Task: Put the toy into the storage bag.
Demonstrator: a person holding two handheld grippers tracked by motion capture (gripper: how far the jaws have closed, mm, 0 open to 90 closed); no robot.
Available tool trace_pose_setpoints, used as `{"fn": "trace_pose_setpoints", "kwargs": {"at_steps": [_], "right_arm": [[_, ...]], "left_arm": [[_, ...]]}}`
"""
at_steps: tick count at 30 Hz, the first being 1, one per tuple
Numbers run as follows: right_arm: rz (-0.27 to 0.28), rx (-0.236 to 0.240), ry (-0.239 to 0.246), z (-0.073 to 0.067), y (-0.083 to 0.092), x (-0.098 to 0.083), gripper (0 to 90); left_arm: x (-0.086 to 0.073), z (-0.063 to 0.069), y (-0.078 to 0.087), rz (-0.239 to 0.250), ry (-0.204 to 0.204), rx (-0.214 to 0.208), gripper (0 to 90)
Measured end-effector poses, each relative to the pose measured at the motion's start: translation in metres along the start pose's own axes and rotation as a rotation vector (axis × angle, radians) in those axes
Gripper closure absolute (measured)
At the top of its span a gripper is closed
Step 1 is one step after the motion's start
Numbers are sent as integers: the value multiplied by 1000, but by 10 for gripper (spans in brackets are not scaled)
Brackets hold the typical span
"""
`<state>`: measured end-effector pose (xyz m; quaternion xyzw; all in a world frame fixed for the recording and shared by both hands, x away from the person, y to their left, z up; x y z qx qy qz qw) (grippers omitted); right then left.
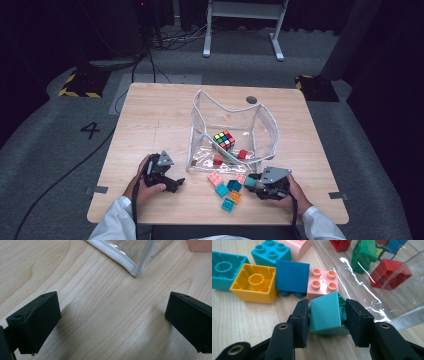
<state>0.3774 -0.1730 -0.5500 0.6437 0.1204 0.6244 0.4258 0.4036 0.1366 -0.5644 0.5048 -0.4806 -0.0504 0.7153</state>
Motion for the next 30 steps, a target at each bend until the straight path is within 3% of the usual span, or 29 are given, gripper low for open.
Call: {"fn": "trace_pose_setpoints", "kwargs": {"at_steps": [3, 6, 14, 23, 30], "right_arm": [[10, 13, -10, -2, 2, 0, 564], [28, 19, 25, 0, 5, 0, 573], [35, 24, -10, 3, 16, -7, 573], [48, -12, -65, 16, 39, -14, 574], [60, -78, -127, 36, 55, -25, 574]], "left_arm": [[0, 0, 0, 0, 0, 0, 3], [0, 0, 0, 0, 0, 0, 3], [0, 0, 0, 0, 0, 0, 3], [0, 0, 0, 0, 0, 0, 3], [0, 0, 0, 0, 0, 0, 3]]}}
Point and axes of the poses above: each handheld gripper's, and its own axes: y roughly backward along the jaws, x roughly out of its top, z roughly to its right, the point moved 8 cm from there along -y, roughly forward along the jaws, and after that the axes turned 1 degree about -z, right-handed, at the moved point
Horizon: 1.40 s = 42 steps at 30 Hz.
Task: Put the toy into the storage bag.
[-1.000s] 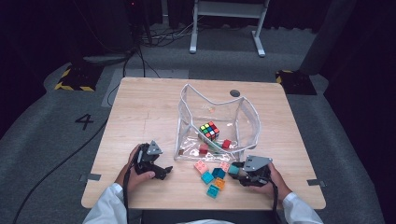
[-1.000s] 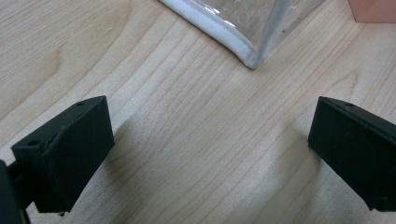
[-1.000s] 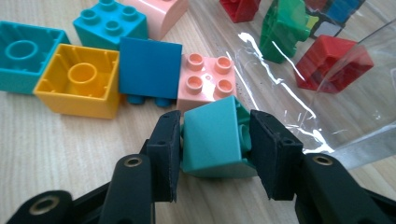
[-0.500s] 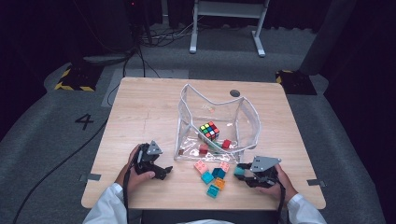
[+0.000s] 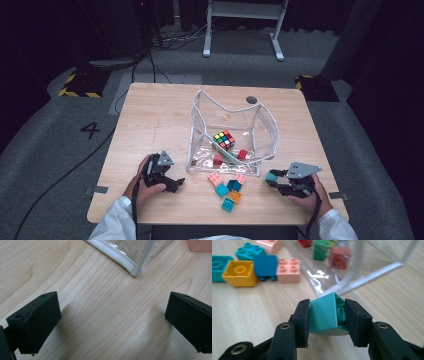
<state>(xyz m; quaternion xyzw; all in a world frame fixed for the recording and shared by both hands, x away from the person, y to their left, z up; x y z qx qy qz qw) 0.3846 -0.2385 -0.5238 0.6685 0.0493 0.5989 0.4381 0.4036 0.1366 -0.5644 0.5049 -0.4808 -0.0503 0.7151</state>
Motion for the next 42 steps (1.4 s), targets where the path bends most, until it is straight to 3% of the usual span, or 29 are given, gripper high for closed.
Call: {"fn": "trace_pose_setpoints", "kwargs": {"at_steps": [7, 14, 19, 23, 31, 42], "right_arm": [[44, -81, -62, 30, 18, 6, 574], [82, -160, -94, 59, 41, 22, 574], [106, -192, -137, 81, 46, 29, 574], [130, -175, -178, 95, 48, 37, 574], [120, -197, -174, 111, 52, 54, 574], [186, -239, -156, 130, 70, 99, 574]], "left_arm": [[0, 0, 0, -1, -1, 0, 3], [0, 0, 0, -1, -1, 0, 3], [0, 0, 0, -2, 0, 0, 3], [0, 0, 0, -1, 0, 0, 3], [0, 0, 0, -1, 0, 0, 3], [0, 0, 0, 0, 0, 0, 3]]}}
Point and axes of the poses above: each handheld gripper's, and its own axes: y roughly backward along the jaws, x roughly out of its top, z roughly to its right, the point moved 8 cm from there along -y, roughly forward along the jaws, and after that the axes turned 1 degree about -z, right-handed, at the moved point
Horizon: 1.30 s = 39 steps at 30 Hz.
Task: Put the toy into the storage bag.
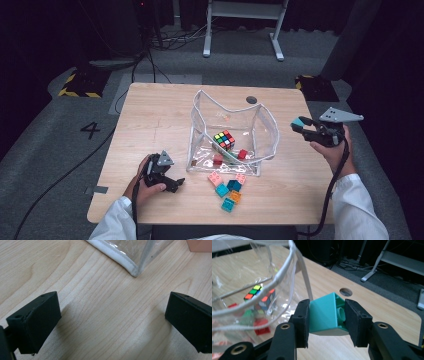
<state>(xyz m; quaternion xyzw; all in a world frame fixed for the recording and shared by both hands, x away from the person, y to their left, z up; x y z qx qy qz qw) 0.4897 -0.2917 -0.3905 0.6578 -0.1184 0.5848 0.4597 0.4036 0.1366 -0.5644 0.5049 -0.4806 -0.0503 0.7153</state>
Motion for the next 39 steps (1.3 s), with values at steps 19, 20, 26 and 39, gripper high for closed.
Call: {"fn": "trace_pose_setpoints", "kwargs": {"at_steps": [19, 20, 26, 39], "right_arm": [[37, 59, 63, -28, -22, 63, 574], [39, 60, 75, -30, -24, 65, 574], [32, 102, 103, -50, -36, 76, 574], [-24, 246, 186, -87, -63, 81, 574]], "left_arm": [[0, 0, 0, -2, -1, 0, 3], [0, 0, 0, -2, -1, -1, 3], [0, 0, 0, -2, 0, -1, 3], [0, 0, 0, 0, -1, 0, 3]]}}
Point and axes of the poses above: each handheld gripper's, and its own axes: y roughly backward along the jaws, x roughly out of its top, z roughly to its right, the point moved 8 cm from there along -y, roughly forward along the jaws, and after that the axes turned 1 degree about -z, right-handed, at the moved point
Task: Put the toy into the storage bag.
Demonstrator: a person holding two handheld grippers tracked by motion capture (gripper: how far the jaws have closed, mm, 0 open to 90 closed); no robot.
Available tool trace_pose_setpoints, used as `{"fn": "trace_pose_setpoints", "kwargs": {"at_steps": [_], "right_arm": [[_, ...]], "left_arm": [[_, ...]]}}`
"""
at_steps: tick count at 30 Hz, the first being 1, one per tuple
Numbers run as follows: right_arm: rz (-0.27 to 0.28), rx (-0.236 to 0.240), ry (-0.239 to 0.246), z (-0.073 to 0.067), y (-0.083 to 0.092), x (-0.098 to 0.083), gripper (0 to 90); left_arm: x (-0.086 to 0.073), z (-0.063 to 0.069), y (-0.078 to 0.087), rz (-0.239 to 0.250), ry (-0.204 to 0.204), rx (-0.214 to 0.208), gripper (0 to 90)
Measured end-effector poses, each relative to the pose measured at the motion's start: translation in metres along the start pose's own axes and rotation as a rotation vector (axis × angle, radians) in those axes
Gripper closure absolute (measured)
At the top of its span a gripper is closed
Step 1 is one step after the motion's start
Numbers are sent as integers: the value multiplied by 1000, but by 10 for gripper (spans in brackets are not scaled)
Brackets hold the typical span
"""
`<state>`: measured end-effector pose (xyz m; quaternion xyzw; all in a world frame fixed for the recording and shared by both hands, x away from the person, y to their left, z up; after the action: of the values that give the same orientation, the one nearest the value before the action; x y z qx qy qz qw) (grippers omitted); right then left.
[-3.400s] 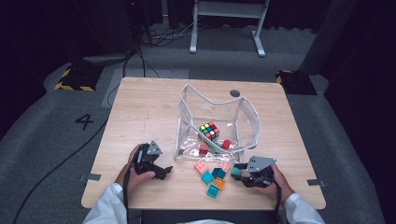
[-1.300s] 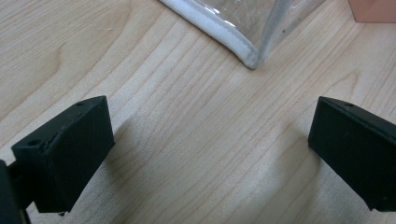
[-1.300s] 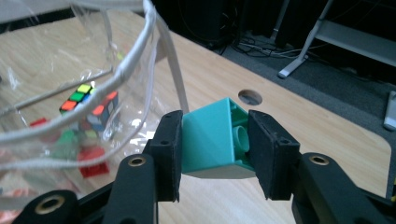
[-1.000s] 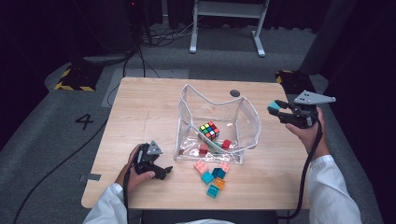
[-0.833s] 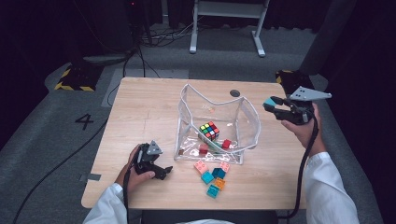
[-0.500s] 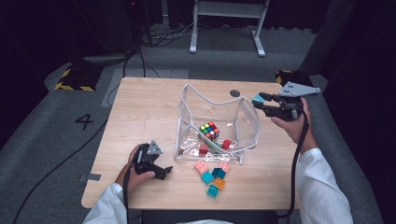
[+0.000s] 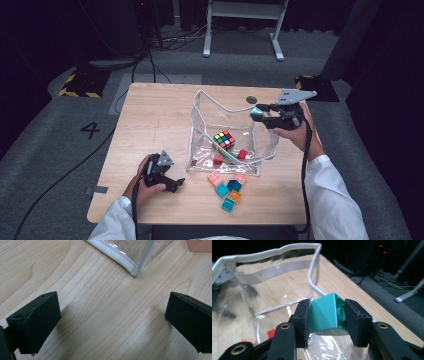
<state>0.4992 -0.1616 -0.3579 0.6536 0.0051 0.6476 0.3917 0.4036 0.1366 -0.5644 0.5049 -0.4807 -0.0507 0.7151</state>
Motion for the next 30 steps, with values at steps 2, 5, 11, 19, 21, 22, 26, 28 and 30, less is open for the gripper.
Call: {"fn": "trace_pose_setpoints", "kwargs": {"at_steps": [2, 5, 11, 19, 21, 22, 26, 28, 30], "right_arm": [[-18, 9, 37, -4, -5, 2, 574], [-40, 21, 58, -10, -14, 5, 574], [-97, 37, 74, -16, -26, 5, 574], [-220, 65, 106, -19, -40, -3, 574], [-250, 68, 108, -19, -41, -5, 573], [-264, 70, 112, -20, -41, -7, 573], [-340, 69, 143, -18, -43, -13, 573], [-358, 65, 169, -15, -44, -15, 574], [-380, 71, 159, -14, -43, -19, 574]], "left_arm": [[0, 0, 0, 0, 0, 0, 3], [0, 0, 0, 0, 0, 0, 3], [0, 0, 0, 0, 0, 0, 3], [0, 0, 0, 0, -1, 0, 4], [0, 0, 0, 0, -1, 0, 3], [0, 0, 0, 0, -1, 0, 4], [0, 0, 0, 0, -1, 0, 3], [0, 0, 0, -1, -1, 0, 3], [0, 0, 0, 0, -1, 0, 4]]}}
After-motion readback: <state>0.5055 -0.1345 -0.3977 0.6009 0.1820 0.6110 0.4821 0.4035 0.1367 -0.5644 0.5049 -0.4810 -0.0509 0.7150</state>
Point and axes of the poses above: each handheld gripper's, and its own axes: y roughly backward along the jaws, x roughly out of its top, z roughly to its right, the point moved 8 cm from there along -y, roughly forward along the jaws, and after that the axes turned 1 degree about -z, right-handed, at the moved point
